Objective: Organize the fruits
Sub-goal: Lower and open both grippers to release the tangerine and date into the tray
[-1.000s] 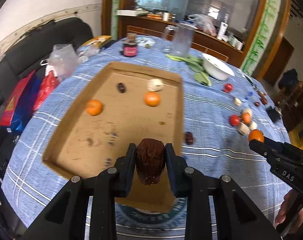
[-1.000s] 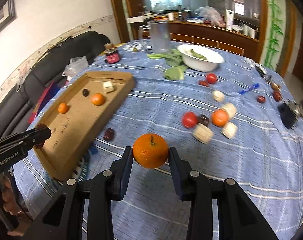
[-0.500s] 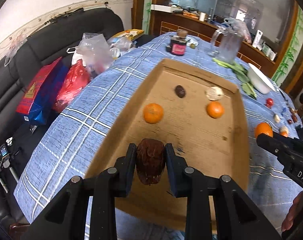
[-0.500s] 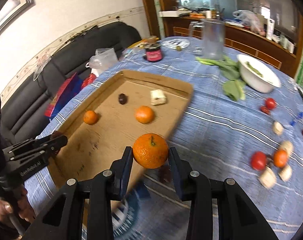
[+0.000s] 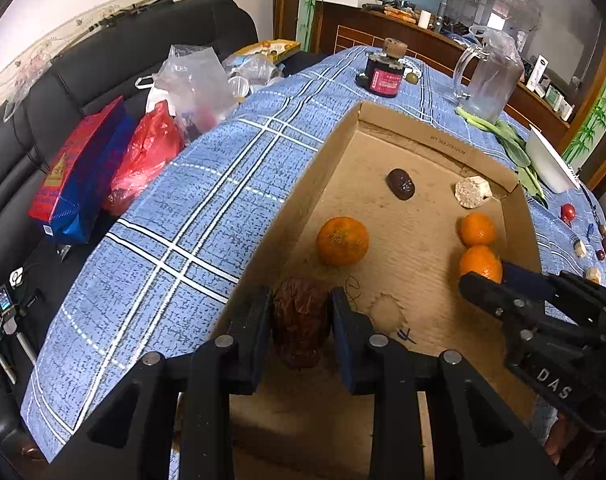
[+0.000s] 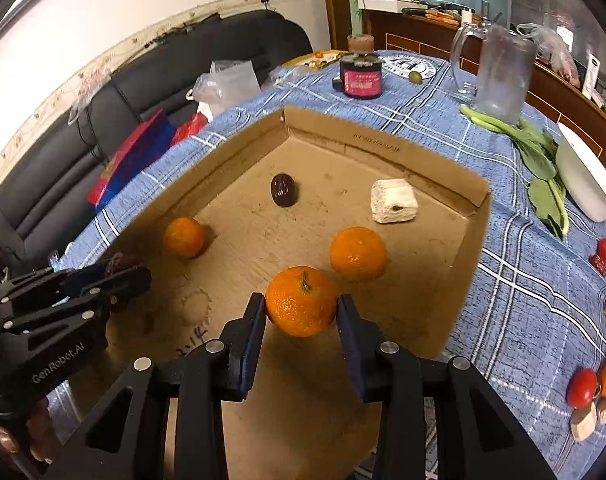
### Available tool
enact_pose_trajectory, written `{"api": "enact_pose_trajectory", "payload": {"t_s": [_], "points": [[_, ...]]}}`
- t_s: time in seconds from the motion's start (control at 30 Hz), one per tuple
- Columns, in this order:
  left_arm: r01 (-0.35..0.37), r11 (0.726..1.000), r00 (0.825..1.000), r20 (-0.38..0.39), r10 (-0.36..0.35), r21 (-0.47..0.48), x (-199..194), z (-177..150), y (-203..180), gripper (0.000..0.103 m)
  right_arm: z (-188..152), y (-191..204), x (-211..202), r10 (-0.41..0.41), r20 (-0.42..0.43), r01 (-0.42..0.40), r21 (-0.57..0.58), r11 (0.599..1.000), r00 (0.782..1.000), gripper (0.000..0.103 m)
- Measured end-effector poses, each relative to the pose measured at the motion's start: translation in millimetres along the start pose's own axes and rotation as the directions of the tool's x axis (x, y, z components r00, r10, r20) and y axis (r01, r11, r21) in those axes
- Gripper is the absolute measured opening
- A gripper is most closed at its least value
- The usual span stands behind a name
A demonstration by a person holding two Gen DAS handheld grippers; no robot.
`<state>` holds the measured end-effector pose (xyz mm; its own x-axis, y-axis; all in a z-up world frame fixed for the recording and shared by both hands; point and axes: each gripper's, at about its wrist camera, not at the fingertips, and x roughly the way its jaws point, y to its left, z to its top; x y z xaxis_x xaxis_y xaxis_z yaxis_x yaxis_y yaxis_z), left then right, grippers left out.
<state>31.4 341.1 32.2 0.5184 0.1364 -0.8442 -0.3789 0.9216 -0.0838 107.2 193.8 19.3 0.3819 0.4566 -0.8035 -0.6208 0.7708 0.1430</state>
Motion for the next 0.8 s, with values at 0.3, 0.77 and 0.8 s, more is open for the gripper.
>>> {"api": "enact_pose_trajectory", "payload": {"t_s": [0.3, 0.77, 0.8], "points": [[0.000, 1.000, 1.000, -0.025, 0.000, 0.000, 7, -4, 1, 0.028, -1, 0, 6, -0.011, -0.008, 0.011, -0.017, 1.000, 1.000, 0.041], [-0.027, 1.000, 1.000, -0.007, 0.027, 0.000, -10, -15, -2, 0.048, -9, 1, -13, -0.048, 0.000, 0.048, 0.003, 0.999, 0.999, 0.061], [-0.028, 1.000, 1.000, -0.001, 0.028, 0.001, -12, -15, -3, 0.050, -11, 2, -16, -0.048, 0.003, 0.048, 0.003, 0.999, 0.999, 0.064]]}}
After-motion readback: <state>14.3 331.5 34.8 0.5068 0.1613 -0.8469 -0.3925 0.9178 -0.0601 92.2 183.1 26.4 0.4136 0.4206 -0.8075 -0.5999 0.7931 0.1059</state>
